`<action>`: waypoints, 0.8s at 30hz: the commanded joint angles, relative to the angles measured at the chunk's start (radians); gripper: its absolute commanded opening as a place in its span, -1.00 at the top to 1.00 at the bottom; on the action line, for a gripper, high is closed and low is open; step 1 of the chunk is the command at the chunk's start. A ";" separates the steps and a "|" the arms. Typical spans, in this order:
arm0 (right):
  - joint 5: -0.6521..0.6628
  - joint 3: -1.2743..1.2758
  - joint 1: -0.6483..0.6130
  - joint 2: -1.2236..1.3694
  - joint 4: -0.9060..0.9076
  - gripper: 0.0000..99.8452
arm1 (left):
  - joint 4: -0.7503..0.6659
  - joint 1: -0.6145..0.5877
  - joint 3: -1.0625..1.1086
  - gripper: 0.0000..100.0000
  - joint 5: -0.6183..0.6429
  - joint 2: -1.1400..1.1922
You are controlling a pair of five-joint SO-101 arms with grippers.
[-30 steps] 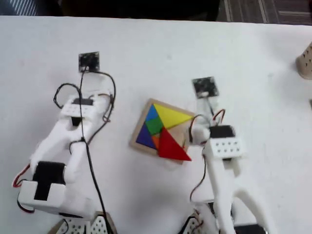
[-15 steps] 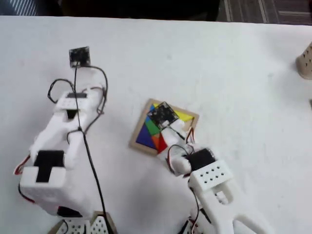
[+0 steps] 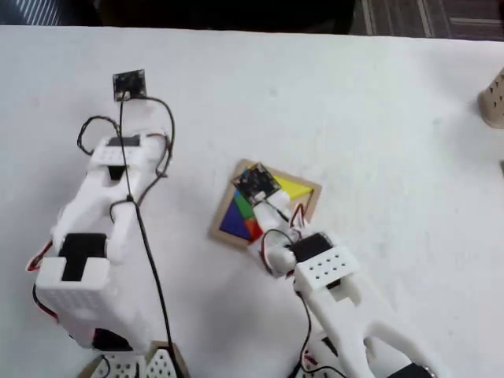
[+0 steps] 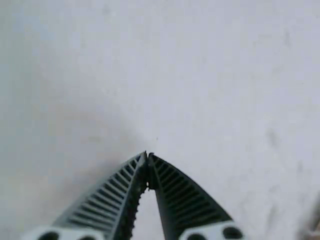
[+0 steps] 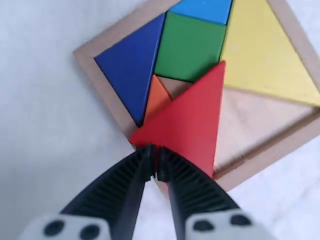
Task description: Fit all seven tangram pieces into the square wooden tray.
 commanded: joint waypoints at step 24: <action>-0.003 -0.126 0.025 0.251 -0.343 0.96 | 0.005 -0.005 -0.054 0.95 0.005 -0.005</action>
